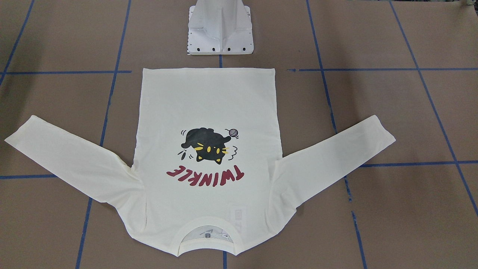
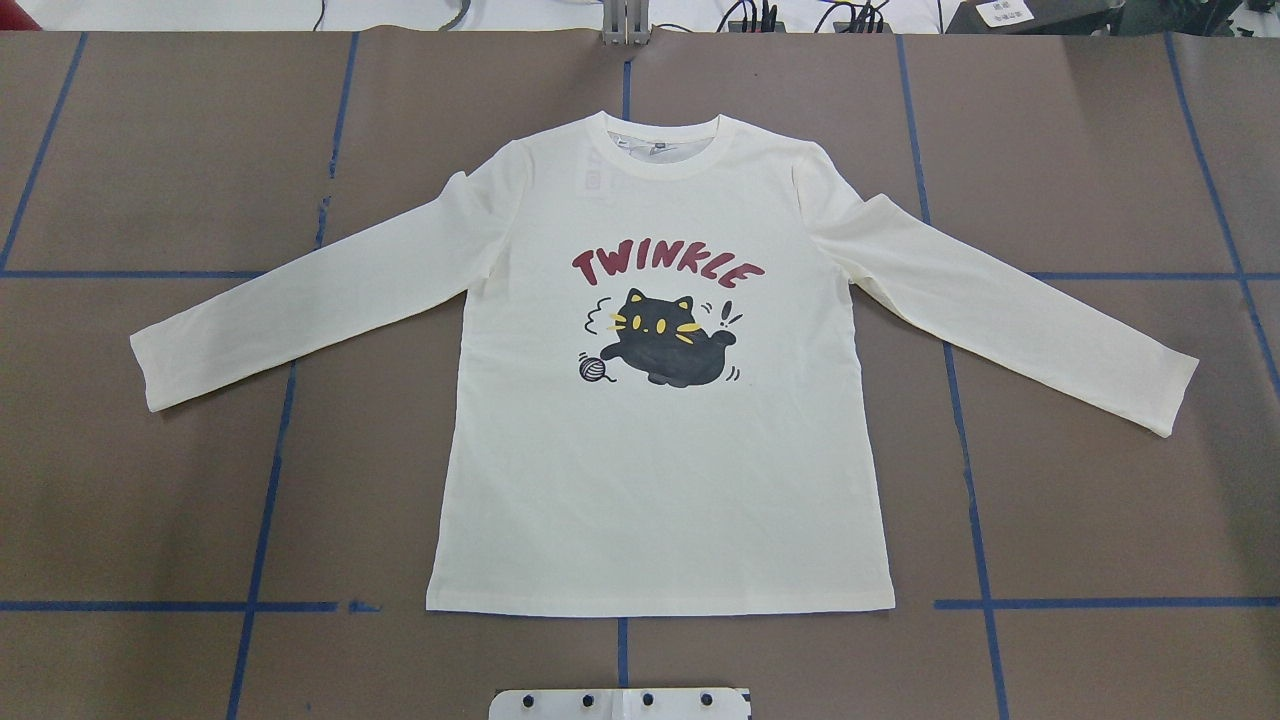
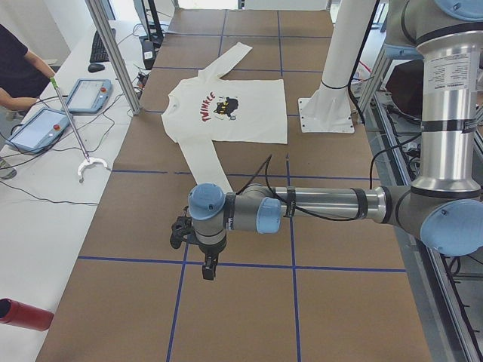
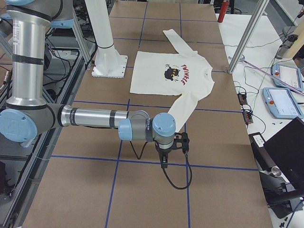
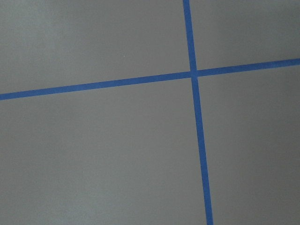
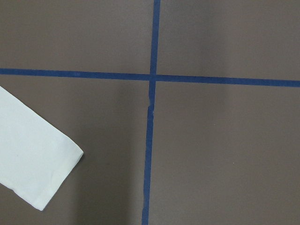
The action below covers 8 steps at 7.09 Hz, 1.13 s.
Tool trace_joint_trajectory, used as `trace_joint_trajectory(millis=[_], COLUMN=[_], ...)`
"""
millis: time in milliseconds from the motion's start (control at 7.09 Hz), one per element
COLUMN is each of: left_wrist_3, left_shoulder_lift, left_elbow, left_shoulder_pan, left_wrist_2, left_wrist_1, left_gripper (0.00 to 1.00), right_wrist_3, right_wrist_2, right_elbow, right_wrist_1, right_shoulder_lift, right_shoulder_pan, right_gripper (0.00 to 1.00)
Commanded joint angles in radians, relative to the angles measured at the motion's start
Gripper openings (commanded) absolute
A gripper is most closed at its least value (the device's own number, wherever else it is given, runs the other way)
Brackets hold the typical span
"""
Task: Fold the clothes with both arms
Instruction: 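Lower the right gripper onto the sleeve cuff nearest it and grasp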
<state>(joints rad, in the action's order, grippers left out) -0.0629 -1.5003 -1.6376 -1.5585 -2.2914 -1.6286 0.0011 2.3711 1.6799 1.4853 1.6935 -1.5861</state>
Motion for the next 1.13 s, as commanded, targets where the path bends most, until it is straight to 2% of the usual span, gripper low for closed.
trace_joint_trajectory(millis=[0, 282, 564, 705, 846, 987], left_wrist_3=[-0.005, -0.008, -0.009, -0.009, -0.009, -0.005], left_shoulder_lift=[0.000, -0.015, -0.110, -0.127, -0.120, -0.126], left_elbow=[0.002, -0.004, 0.011, 0.045, 0.095, 0.145], left_shoulder_pan=[0.000, 0.000, 0.003, 0.008, 0.012, 0.017], left_wrist_2=[-0.003, -0.003, -0.002, -0.005, -0.038, -0.115], left_wrist_1=[-0.002, -0.008, -0.039, -0.133, -0.222, -0.241], left_gripper=[1.00, 1.00, 1.00, 1.00, 1.00, 1.00], right_wrist_3=[0.000, -0.003, 0.090, 0.105, 0.138, 0.180], right_wrist_2=[0.003, 0.045, 0.109, 0.108, 0.091, 0.056], right_elbow=[0.007, 0.014, 0.029, 0.017, 0.014, -0.003], right_wrist_1=[-0.002, -0.022, -0.084, -0.085, -0.101, -0.187], right_shoulder_lift=[0.000, -0.012, -0.062, -0.077, -0.077, -0.055], right_shoulder_pan=[0.000, 0.000, 0.006, 0.027, 0.100, 0.147], right_gripper=[1.00, 1.00, 1.00, 1.00, 1.00, 1.00])
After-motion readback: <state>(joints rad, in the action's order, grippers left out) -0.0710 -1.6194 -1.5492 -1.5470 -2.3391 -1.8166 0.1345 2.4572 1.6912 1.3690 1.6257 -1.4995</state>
